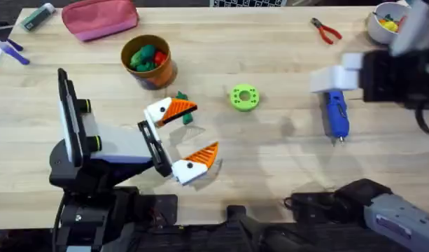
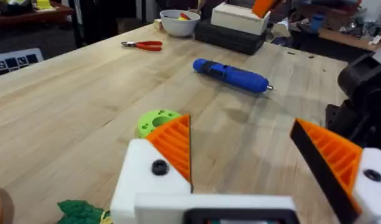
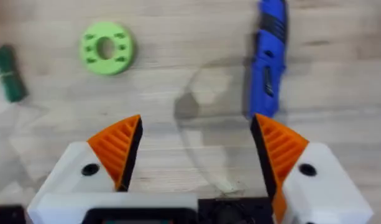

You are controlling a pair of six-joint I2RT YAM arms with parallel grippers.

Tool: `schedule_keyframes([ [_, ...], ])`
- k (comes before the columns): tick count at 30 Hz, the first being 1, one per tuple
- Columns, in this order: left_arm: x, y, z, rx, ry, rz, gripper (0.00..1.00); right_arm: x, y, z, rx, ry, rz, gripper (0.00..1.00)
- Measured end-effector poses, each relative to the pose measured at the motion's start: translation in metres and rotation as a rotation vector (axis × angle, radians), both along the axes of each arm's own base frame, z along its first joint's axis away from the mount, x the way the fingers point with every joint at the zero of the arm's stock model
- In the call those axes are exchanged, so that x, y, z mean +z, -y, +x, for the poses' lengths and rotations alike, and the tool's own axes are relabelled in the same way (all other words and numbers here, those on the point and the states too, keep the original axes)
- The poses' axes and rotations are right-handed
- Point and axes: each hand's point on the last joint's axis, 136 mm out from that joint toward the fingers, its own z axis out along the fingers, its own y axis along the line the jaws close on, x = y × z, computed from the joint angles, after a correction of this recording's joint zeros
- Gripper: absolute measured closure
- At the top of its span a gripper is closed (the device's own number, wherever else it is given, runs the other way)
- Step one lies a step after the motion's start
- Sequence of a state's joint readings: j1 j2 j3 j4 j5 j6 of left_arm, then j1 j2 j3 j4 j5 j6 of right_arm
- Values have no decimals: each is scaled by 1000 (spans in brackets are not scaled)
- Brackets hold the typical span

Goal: Pick up the gripper from the table and insert it into the empty holder that is missing its gripper. Then pick up a screw, insert it into the mounting hole, and use the screwdriver to tighten it. Finally, clean up the table by picking up the vegetable and placing it into the bucket.

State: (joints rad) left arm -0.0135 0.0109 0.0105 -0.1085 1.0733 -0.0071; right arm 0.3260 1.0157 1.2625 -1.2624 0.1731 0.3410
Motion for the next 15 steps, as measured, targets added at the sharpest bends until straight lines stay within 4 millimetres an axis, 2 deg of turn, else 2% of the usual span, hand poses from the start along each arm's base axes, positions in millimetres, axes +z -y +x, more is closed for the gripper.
schedule_keyframes([
  [3,0,0,0,0,0,0,15,-9,24,-11,-113,13,-4,8],
  [6,0,0,0,0,0,0,15,-17,39,-17,-192,1,-13,8],
  [11,0,0,0,0,0,0,16,-26,53,-13,-272,-40,-26,7],
  [15,0,0,0,0,0,0,15,-35,55,-14,-285,-101,-41,8],
])
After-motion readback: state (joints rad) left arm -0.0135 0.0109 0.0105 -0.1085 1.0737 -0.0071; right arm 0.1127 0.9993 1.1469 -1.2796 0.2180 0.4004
